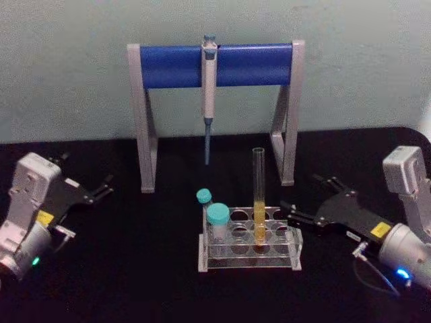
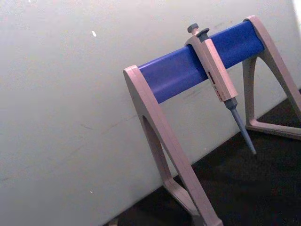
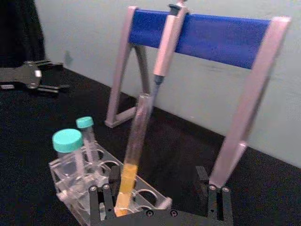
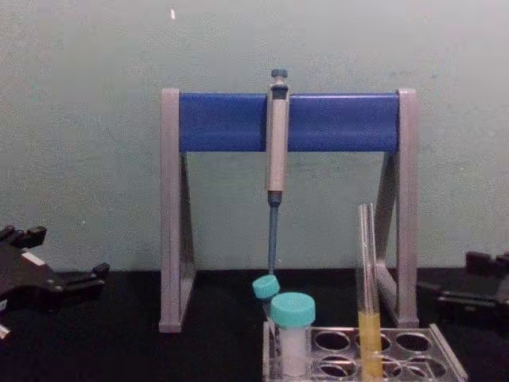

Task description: Pick up the test tube from the test tube rack, shake it, then place it back into the test tube rack.

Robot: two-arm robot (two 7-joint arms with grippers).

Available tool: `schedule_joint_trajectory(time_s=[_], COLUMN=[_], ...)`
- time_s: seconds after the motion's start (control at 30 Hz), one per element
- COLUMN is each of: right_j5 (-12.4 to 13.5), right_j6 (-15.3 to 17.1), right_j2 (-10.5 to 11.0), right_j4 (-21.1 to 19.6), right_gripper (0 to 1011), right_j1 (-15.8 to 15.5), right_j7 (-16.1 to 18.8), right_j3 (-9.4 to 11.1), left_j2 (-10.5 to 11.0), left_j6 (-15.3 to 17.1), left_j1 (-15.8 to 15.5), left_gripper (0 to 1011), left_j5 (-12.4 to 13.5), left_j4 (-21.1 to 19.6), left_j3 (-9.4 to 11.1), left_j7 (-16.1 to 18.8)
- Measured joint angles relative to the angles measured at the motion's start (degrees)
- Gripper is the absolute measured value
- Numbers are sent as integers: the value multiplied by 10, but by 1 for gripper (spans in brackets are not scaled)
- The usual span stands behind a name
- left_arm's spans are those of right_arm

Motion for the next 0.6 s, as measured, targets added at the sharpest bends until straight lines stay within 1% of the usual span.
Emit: schedule_joint_trajectory(time_s=[0.03,0.17,0.27,0.37,0.6], right_j5=[3,8,9,12,19], right_j6=[3,15,22,35,51], right_j2=[-3,-14,-21,-35,-59], right_j4=[5,20,30,51,91], right_gripper=[1000,1000,1000,1000,1000], right_j1=[6,24,36,58,94], right_j7=[11,37,47,65,86], right_j3=[-2,-7,-10,-17,-31], left_j2=[0,0,0,0,0], left_j6=[0,0,0,0,0], left_j1=[0,0,0,0,0], left_gripper=[1010,1010,1010,1010,1010], left_j5=[0,0,0,0,0], left_j4=[0,0,0,0,0], left_j3=[0,0,0,0,0], left_j7=[0,0,0,0,0])
